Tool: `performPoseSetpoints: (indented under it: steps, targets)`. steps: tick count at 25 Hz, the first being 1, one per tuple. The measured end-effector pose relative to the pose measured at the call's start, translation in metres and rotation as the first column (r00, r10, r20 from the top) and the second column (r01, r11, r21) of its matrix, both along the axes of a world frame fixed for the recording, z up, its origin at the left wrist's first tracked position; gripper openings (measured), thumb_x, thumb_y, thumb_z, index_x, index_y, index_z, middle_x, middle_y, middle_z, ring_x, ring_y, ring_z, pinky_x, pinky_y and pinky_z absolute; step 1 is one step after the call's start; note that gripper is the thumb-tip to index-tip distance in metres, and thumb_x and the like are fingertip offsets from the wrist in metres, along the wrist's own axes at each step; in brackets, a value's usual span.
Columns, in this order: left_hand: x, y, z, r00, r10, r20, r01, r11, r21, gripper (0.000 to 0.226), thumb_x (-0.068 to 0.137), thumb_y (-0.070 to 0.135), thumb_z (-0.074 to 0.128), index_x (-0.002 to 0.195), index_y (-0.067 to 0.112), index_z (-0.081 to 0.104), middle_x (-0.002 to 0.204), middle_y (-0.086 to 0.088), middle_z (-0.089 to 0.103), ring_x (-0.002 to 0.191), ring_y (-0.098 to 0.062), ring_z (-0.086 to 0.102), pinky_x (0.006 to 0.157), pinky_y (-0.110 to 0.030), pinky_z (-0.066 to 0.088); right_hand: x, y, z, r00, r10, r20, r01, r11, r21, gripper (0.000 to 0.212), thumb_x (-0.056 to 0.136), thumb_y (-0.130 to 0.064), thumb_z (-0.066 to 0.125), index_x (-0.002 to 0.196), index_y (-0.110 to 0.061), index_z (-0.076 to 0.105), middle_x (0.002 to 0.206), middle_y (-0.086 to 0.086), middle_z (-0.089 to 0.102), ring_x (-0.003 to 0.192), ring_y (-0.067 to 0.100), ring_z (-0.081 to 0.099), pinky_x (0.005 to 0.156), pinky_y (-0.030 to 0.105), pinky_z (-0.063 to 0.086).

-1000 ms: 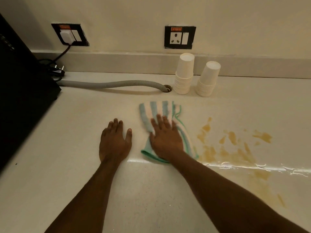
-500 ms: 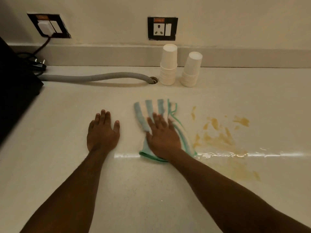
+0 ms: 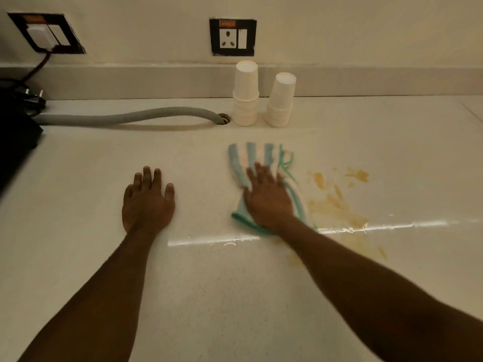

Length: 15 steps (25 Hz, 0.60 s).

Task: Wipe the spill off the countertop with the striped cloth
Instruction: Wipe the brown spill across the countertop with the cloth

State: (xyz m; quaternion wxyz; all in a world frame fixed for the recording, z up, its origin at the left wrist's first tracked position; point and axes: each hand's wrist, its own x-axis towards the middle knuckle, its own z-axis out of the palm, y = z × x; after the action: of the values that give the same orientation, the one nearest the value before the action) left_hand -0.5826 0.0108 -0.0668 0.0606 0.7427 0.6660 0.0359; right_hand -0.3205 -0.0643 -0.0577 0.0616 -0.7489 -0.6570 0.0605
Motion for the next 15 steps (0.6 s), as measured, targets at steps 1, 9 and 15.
performPoseSetpoints:
  steps: [1,9,15]
  targets:
    - [0.0,0.0,-0.001,1.0,-0.005,-0.006,0.005,1.0,-0.001,0.066,0.097,0.052,0.011,0.154,0.018,0.007,0.163,-0.006,0.003,0.15,-0.024,0.004,0.12,-0.041,0.006,-0.02,-0.001,-0.002,0.998,0.065,-0.012,-0.065,0.998,-0.01,0.061,0.098,-0.043,0.014,0.152,-0.017,0.01,0.162,0.008,0.005,0.149,0.026,0.002,0.117,0.047,-0.001]
    - [-0.004,0.002,-0.001,0.999,-0.025,-0.034,0.024,0.999,-0.021,0.069,0.095,0.057,0.007,0.154,0.02,0.004,0.163,-0.004,0.001,0.15,-0.024,0.003,0.12,-0.04,0.006,0.048,0.053,0.011,1.0,-0.03,-0.01,0.029,0.997,-0.07,0.058,0.1,-0.041,0.022,0.153,-0.02,0.012,0.163,0.006,0.006,0.149,0.026,0.005,0.119,0.053,0.008]
    - [0.003,-0.002,0.004,0.999,-0.015,-0.03,0.015,0.999,-0.032,0.072,0.095,0.058,0.007,0.154,0.018,0.003,0.163,-0.005,-0.001,0.15,-0.025,0.001,0.121,-0.042,0.006,0.026,-0.003,-0.001,0.995,-0.097,0.016,0.097,0.995,0.0,0.061,0.098,-0.046,0.015,0.153,-0.02,0.012,0.162,0.006,0.006,0.149,0.026,0.003,0.118,0.05,0.002]
